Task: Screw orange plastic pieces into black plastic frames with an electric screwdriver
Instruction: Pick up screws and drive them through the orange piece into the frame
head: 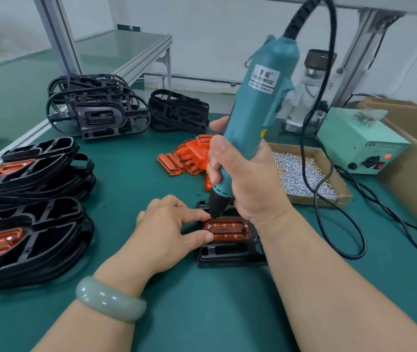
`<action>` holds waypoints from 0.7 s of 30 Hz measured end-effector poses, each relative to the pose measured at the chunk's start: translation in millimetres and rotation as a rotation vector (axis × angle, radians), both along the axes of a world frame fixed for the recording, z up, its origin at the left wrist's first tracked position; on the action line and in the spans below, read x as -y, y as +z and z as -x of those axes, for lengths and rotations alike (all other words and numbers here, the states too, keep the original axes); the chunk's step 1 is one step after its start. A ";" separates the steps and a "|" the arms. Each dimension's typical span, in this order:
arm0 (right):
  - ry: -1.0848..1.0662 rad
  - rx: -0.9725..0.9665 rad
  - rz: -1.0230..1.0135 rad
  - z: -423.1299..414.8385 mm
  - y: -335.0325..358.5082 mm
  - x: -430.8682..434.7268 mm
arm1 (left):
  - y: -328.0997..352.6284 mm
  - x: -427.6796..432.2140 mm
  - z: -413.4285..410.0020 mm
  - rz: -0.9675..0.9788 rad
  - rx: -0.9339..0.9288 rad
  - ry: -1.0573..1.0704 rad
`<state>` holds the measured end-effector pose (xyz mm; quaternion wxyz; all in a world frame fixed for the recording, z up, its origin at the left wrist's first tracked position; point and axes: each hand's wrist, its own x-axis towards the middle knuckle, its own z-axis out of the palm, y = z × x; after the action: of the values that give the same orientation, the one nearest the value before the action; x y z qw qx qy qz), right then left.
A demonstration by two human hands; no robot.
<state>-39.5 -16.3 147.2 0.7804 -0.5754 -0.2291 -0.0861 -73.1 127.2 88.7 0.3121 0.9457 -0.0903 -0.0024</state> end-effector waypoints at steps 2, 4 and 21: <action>0.049 0.018 0.016 -1.0 -0.7 -0.5 | -0.7 -0.1 -0.1 0.013 0.010 0.004; 0.065 0.017 0.007 -1.4 -1.9 0.4 | -1.1 0.3 -0.3 0.004 0.021 0.004; 0.115 -0.041 -0.010 -1.0 -2.7 3.4 | 0.3 2.2 -3.7 -0.059 -0.022 -0.032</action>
<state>-38.6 -19.7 144.5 0.7915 -0.5589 -0.2455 -0.0304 -69.4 125.0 89.0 0.2851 0.9529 -0.1016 -0.0204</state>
